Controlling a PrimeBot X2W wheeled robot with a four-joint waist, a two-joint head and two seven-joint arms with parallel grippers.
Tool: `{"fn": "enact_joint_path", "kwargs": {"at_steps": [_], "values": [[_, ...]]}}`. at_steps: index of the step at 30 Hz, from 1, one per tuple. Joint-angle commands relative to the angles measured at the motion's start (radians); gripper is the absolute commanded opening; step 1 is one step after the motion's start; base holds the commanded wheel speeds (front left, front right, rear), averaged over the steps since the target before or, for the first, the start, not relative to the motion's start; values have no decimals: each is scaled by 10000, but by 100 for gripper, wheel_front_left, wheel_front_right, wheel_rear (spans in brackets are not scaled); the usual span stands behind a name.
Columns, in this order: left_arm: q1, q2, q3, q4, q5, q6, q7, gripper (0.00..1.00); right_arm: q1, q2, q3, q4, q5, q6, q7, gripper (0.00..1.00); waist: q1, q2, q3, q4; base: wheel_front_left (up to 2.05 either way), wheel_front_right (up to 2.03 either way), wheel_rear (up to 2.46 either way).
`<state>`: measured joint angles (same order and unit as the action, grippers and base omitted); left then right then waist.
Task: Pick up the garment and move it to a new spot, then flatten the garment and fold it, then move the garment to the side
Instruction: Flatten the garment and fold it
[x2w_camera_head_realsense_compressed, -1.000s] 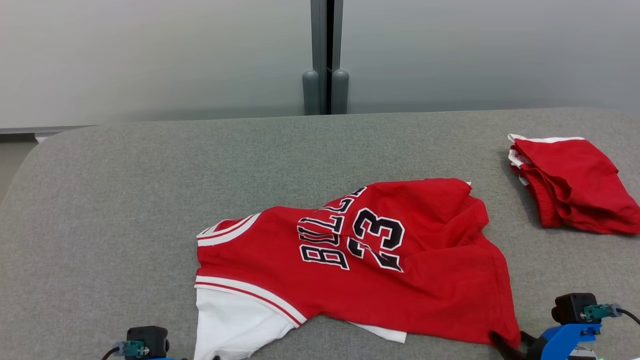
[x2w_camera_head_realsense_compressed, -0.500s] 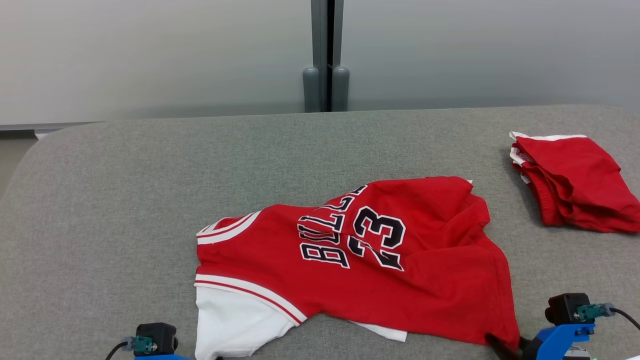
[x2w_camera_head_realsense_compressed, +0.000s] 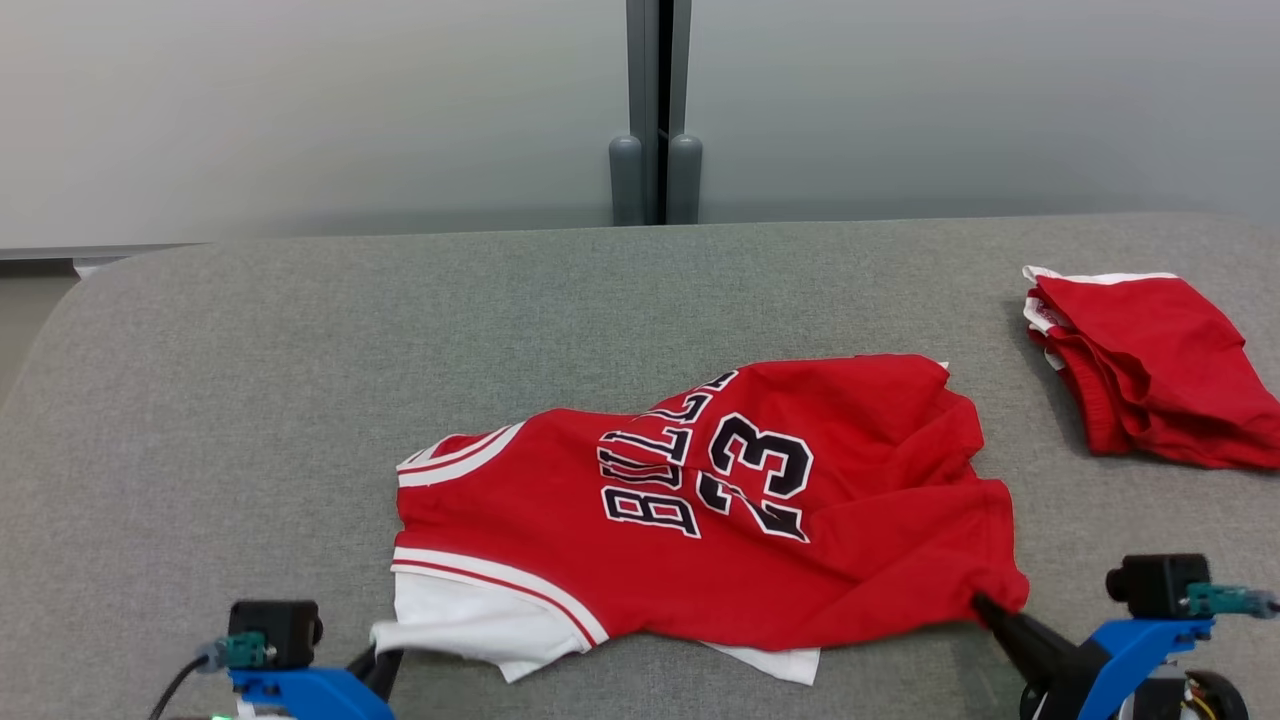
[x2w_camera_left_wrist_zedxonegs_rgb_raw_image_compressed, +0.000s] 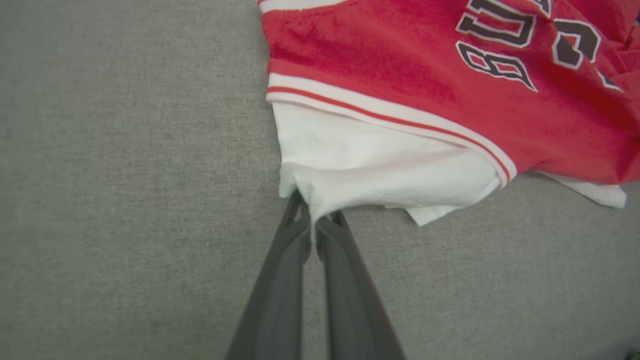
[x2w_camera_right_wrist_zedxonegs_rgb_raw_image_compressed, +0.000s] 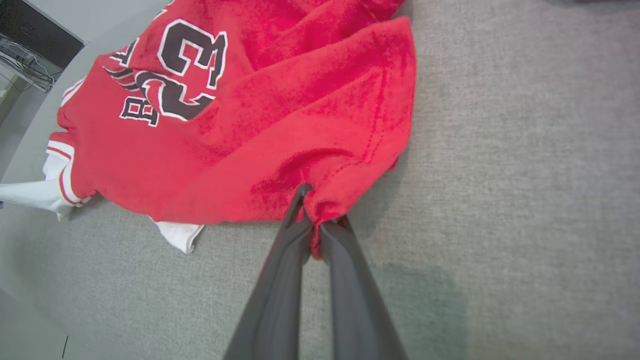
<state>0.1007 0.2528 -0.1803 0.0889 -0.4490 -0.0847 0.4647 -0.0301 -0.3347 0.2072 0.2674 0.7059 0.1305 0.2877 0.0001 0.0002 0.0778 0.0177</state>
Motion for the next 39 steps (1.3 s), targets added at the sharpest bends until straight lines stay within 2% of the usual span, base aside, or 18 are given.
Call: {"fn": "enact_joint_path", "kwargs": {"at_steps": [1, 7, 9, 13, 16, 22, 26, 32, 39], "values": [[-263, 68, 17, -243, 61, -30, -157, 0, -152, -118, -28, -161, 179, 4, -214, 0, -1, -2, -6, 19, 0, 0, 0], [-1050, 281, 150, -901, 351, 5, -689, 0, -788, -437, 133, -660, 930, 4, -1028, 0, -1, -2, 226, 8, 0, 0, 0], [-1465, 509, 228, -896, 619, 53, -798, 0, -1227, -555, 356, -626, 1229, 4, -1179, 0, -1, -2, 414, -49, 0, 0, 0], [-2623, 580, 494, -822, 844, 205, -1272, 0, -2682, -711, 771, -242, 1713, 4, -1659, 0, -1, -2, 995, -150, 0, 0, 0], [-3855, 565, 617, -469, 818, 116, -1689, 0, -4042, -768, 1065, 133, 2190, 4, -2015, 0, -1, -2, 1542, -145, 0, 0, 0], [-7294, 637, 572, 1578, 693, -216, -2603, 0, -7305, -827, 1683, 1512, 2917, 5, -2471, 0, -1, -2, 2575, -11, 0, 0, 0], [-9825, 655, 434, 3248, 723, -348, -3166, 0, -9772, -770, 1939, 2824, 2719, 5, -3146, 0, -1, -2, 3260, 69, 0, 0, 0], [-13181, 798, 319, 4903, 386, -441, -3262, 0, -13047, -496, 2226, 4195, 2676, 5, -3961, 0, -1, -2, 3989, 50, 0, 0, 0], [-16159, 971, 230, 6289, 79, -448, -3188, 0, -15665, -566, 2571, 5192, 3040, 3, -4265, 0, -1, -2, 4228, 50, 0, 0, 0]]}}
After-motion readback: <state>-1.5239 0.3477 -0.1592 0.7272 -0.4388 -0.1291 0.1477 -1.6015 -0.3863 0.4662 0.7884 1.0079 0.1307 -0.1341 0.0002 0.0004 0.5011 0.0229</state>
